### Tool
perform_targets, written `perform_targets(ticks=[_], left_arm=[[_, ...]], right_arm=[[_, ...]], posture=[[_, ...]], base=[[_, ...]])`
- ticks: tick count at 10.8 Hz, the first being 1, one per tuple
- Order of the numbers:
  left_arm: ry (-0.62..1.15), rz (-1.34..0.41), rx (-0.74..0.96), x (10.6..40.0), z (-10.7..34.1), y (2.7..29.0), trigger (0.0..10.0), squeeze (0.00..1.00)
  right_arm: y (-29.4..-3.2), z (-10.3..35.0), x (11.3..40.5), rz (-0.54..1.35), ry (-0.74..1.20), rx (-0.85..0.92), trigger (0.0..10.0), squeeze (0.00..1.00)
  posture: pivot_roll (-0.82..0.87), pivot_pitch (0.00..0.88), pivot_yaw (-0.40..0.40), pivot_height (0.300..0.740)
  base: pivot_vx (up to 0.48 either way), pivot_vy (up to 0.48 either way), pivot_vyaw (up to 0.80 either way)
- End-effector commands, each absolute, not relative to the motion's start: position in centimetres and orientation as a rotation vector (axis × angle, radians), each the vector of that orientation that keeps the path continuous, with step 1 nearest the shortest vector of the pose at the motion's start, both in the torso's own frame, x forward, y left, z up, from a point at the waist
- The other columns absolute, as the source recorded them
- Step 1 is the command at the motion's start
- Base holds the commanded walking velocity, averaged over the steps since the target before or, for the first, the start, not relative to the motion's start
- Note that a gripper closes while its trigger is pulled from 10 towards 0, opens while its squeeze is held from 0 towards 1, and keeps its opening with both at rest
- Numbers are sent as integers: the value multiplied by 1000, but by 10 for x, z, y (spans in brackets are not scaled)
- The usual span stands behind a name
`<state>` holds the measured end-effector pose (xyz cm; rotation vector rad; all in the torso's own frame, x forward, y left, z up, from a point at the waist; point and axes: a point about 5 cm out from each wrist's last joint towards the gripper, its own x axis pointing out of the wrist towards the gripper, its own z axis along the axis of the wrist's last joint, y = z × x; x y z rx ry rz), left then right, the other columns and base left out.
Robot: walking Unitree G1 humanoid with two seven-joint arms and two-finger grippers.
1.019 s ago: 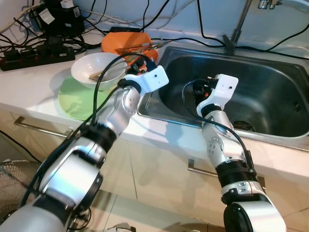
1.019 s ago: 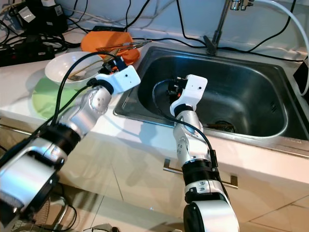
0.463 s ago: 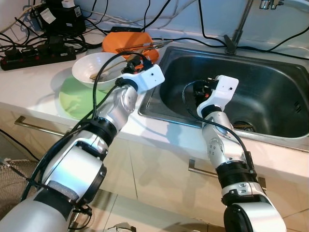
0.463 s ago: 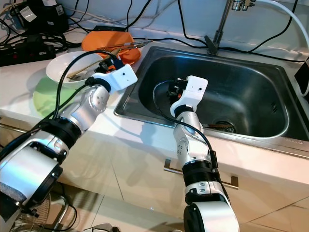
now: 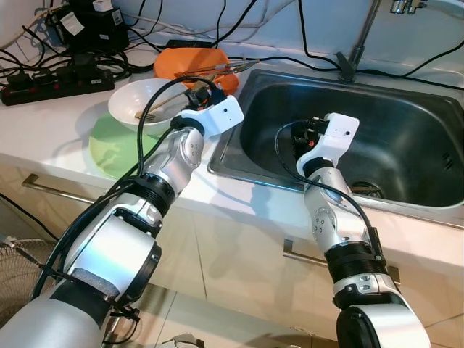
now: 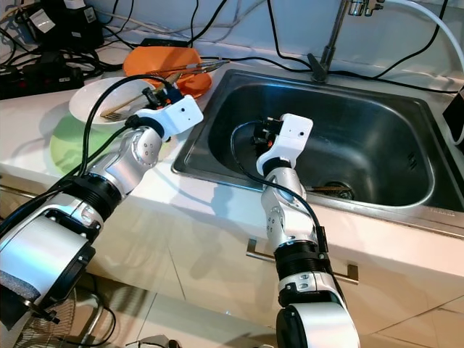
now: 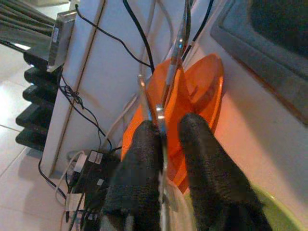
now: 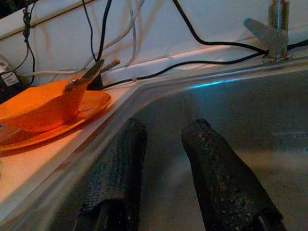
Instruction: Kitchen organization
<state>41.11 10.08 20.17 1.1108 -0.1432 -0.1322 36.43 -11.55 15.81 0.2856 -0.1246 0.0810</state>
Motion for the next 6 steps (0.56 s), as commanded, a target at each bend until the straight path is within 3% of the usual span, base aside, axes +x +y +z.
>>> perform_targets(ticks=[1,5,6], left_arm=[[-170,-114,1102,414,212,99,0,0],[-196,-97,1040,414,218,100,0,0],[-218,-84,945,414,226,100,2196,0]], right_arm=[[-118,160,365,75,-129,274,10000,0],[-118,160,365,76,-129,272,10000,0],[-119,160,365,75,-129,271,10000,0]], posture=[[88,16,15,740],[90,13,12,740],[94,13,11,740]], base=[[0,0,0],[0,0,0],[0,0,0]])
